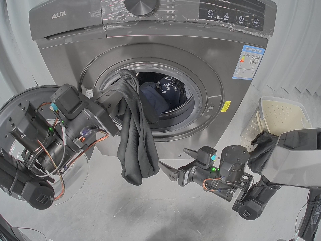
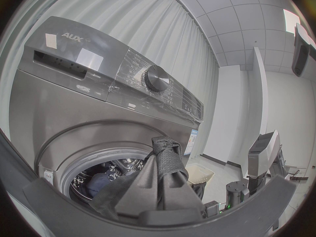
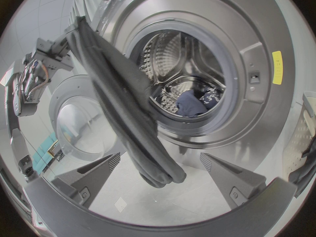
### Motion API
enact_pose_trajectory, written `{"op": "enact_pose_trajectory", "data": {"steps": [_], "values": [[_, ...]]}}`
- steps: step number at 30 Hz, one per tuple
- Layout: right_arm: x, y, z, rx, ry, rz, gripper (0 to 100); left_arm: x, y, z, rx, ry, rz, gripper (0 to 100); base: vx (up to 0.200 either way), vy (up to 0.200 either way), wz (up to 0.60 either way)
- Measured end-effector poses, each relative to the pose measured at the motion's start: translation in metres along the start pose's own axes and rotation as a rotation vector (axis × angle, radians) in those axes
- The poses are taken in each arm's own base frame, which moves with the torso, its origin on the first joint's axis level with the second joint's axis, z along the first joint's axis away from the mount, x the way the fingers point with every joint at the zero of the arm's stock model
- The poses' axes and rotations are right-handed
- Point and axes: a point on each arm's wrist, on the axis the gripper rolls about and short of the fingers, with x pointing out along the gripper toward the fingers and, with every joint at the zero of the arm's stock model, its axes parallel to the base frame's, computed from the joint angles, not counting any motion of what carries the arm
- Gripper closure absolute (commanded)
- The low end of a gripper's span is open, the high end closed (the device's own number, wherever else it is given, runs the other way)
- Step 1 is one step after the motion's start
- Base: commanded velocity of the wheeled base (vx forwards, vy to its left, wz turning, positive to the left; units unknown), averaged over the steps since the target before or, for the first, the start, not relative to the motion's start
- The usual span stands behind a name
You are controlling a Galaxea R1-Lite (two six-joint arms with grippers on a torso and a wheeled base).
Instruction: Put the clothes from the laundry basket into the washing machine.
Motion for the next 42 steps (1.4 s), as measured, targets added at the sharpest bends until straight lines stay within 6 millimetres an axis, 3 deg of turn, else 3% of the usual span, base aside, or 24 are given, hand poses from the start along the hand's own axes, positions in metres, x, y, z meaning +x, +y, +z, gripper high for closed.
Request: {"op": "enact_pose_trajectory", "data": {"steps": [10, 17, 18, 24, 29, 42], "values": [[0.024, 0.02, -0.004, -0.006, -0.043, 0.061, 0, 0.003, 0.005, 0.002, 0.01, -0.018, 0.037, 100, 0.0, 0.0, 0.0], [0.043, 0.018, -0.003, -0.004, -0.086, 0.055, 0, 0.004, 0.006, 0.002, 0.011, -0.018, 0.04, 100, 0.0, 0.0, 0.0], [0.046, 0.016, -0.003, -0.007, -0.093, 0.052, 100, 0.004, 0.006, 0.002, 0.011, -0.018, 0.039, 100, 0.0, 0.0, 0.0], [0.06, 0.006, 0.002, -0.009, -0.142, 0.027, 100, 0.003, 0.005, 0.002, 0.01, -0.016, 0.038, 100, 0.0, 0.0, 0.0], [0.06, 0.0, 0.004, -0.008, -0.156, 0.015, 100, 0.003, 0.006, 0.001, 0.01, -0.013, 0.04, 100, 0.0, 0.0, 0.0], [0.012, -0.017, 0.044, -0.031, -0.18, -0.031, 100, 0.002, 0.012, 0.002, 0.019, -0.015, 0.06, 100, 0.0, 0.0, 0.0]]}}
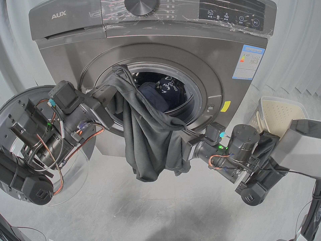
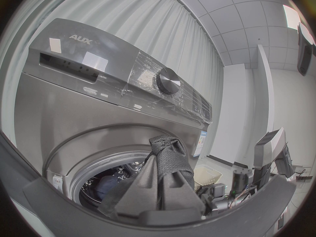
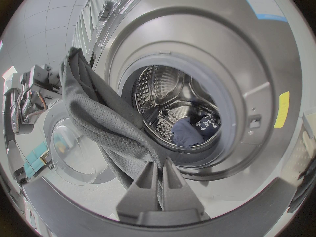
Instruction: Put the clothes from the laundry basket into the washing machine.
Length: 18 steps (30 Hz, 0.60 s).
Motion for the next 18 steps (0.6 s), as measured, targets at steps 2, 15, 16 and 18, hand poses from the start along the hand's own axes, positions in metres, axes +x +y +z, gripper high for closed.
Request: {"op": "enact_pose_trajectory", "data": {"steps": [2, 15, 16, 18], "values": [[-0.008, -0.004, 0.007, -0.003, -0.004, -0.008, 100, 0.0, 0.002, 0.0, 0.003, -0.001, 0.007, 100, 0.0, 0.0, 0.0], [-0.059, -0.02, 0.044, 0.001, -0.04, -0.049, 100, -0.007, 0.016, 0.003, 0.027, 0.005, 0.055, 100, 0.0, 0.0, 0.0], [-0.06, -0.021, 0.046, 0.001, -0.046, -0.052, 100, -0.008, 0.017, 0.003, 0.028, 0.005, 0.059, 100, 0.0, 0.0, 0.0], [-0.061, -0.021, 0.048, 0.001, -0.056, -0.053, 100, -0.009, 0.018, 0.003, 0.03, 0.007, 0.068, 100, 0.0, 0.0, 0.0]]}}
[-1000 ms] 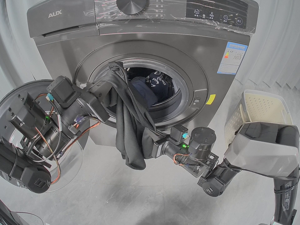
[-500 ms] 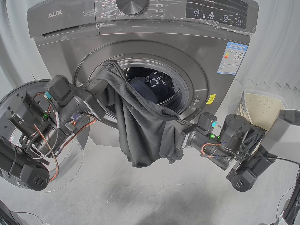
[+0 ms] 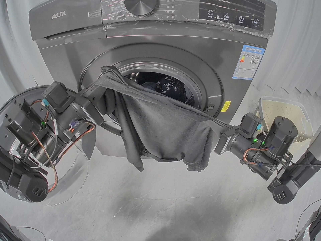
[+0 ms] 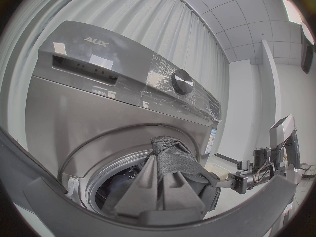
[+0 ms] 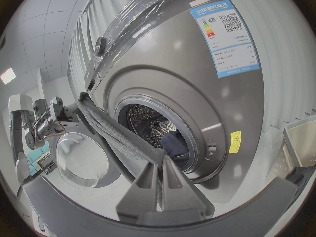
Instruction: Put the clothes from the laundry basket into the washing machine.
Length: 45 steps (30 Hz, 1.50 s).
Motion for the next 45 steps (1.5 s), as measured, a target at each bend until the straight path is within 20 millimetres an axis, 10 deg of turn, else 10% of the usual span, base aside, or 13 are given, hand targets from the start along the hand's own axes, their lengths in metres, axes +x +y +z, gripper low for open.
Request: {"op": "enact_pose_trajectory", "data": {"steps": [20, 21, 45], "values": [[0.043, 0.001, -0.064, -0.003, 0.11, 0.028, 100, -0.006, -0.008, 0.013, -0.001, -0.028, -0.022, 100, 0.0, 0.0, 0.0], [0.047, 0.003, -0.069, -0.002, 0.111, 0.037, 0, -0.006, -0.008, 0.014, -0.001, -0.029, -0.022, 100, 0.0, 0.0, 0.0], [0.047, 0.035, -0.13, -0.002, 0.275, 0.121, 0, 0.001, -0.007, 0.018, 0.004, -0.055, -0.02, 100, 0.0, 0.0, 0.0]]}}
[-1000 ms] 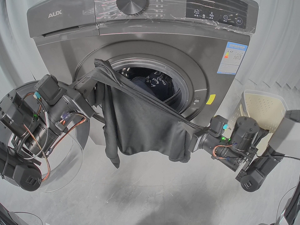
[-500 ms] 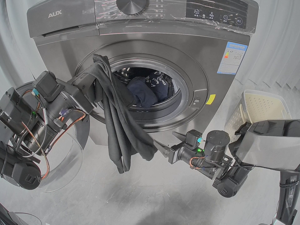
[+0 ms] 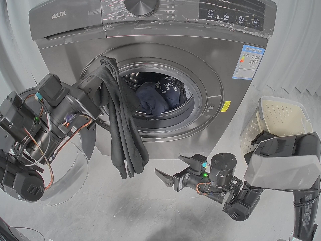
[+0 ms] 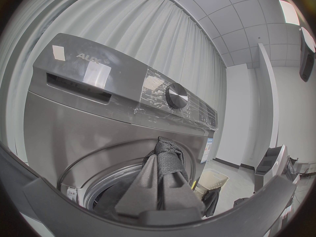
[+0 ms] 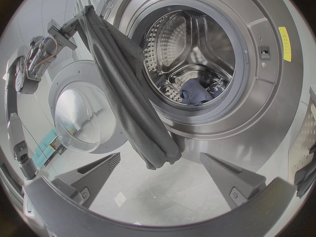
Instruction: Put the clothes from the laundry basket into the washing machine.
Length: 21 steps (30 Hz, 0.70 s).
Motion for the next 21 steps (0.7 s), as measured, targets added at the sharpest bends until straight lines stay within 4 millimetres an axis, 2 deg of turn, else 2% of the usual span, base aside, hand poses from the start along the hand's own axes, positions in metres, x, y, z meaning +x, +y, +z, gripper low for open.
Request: {"op": "enact_pose_trajectory", "data": {"steps": [9, 21], "values": [[0.025, 0.008, -0.006, -0.01, -0.036, 0.032, 0, 0.0, 0.0, 0.001, 0.0, 0.0, -0.001, 100, 0.0, 0.0, 0.0], [0.069, -0.004, -0.015, -0.026, -0.126, 0.031, 0, 0.0, -0.001, 0.002, -0.001, -0.004, -0.006, 100, 0.0, 0.0, 0.0]]}}
